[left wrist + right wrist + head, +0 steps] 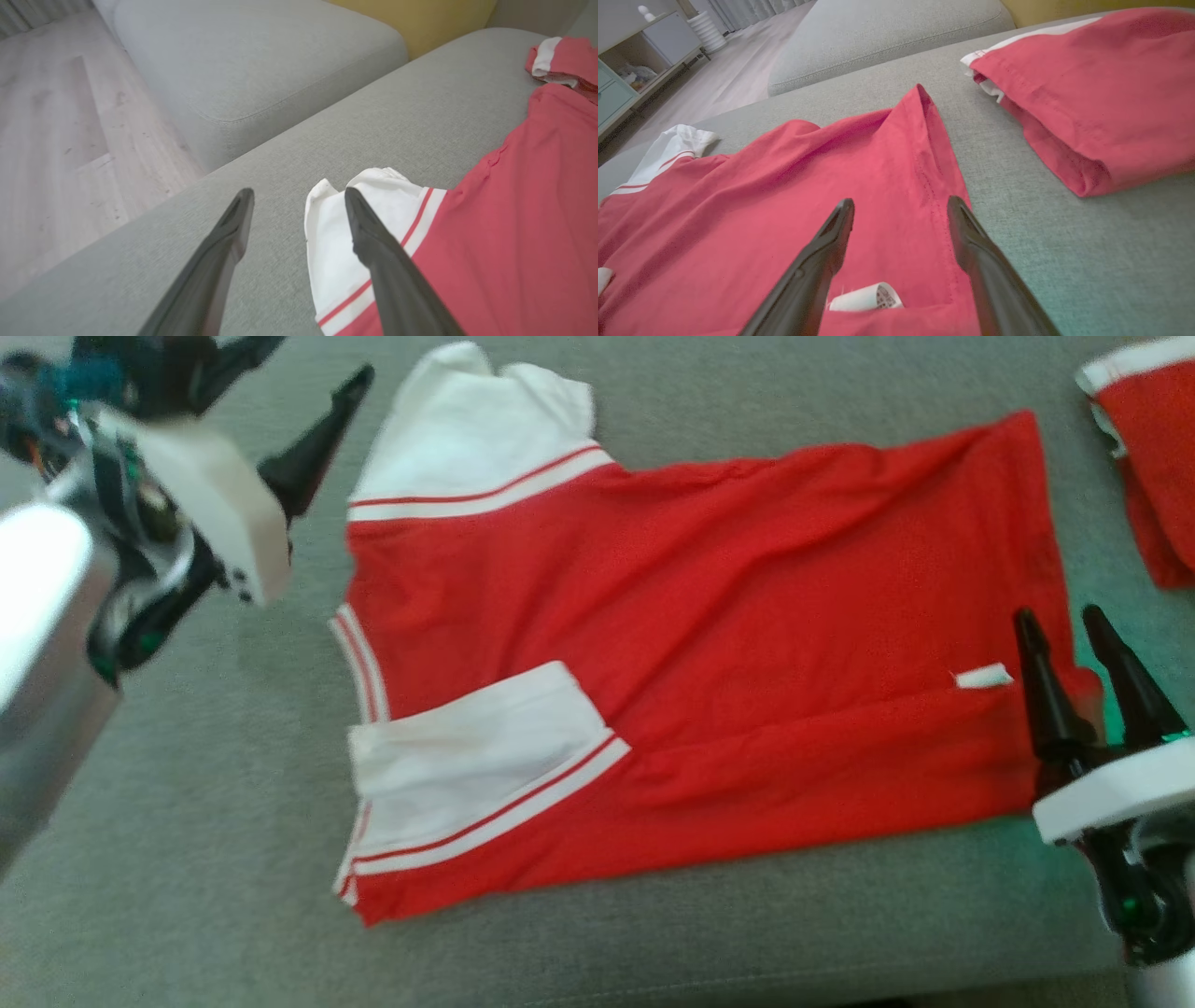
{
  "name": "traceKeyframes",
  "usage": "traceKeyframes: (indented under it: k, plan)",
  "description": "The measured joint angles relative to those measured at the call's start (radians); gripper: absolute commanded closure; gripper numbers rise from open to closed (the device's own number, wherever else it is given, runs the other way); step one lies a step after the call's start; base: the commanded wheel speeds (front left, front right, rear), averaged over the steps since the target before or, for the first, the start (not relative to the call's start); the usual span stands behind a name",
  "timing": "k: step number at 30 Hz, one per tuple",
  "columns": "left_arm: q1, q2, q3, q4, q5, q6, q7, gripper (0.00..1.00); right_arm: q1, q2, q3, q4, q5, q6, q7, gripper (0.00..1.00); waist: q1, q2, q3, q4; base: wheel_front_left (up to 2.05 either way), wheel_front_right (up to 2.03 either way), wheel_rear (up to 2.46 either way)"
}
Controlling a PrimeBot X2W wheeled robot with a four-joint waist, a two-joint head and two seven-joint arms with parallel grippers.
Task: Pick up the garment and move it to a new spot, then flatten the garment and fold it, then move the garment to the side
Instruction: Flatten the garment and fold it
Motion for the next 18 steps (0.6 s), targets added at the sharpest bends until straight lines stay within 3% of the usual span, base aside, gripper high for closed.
traceKeyframes:
  k: [5, 18]
  plan:
    - [-0.12, 0.006, -0.123, 0.069, -0.103, -0.007, 0.075, 0.0, -0.016, 0.022, 0.02, 0.012, -0.002, 0.0, -0.011, 0.0, -0.0002, 0.0, 0.05, -0.052, 0.0, 0.0, 0.0]
    - [-0.314, 0.035, -0.34, 0.179, -0.16, -0.007, 0.059, 0.0, -0.058, 0.044, 0.057, 0.054, -0.002, 0.0, -0.071, 0.0, -0.0003, 0.0, 0.136, -0.129, 0.0, 0.0, 0.0]
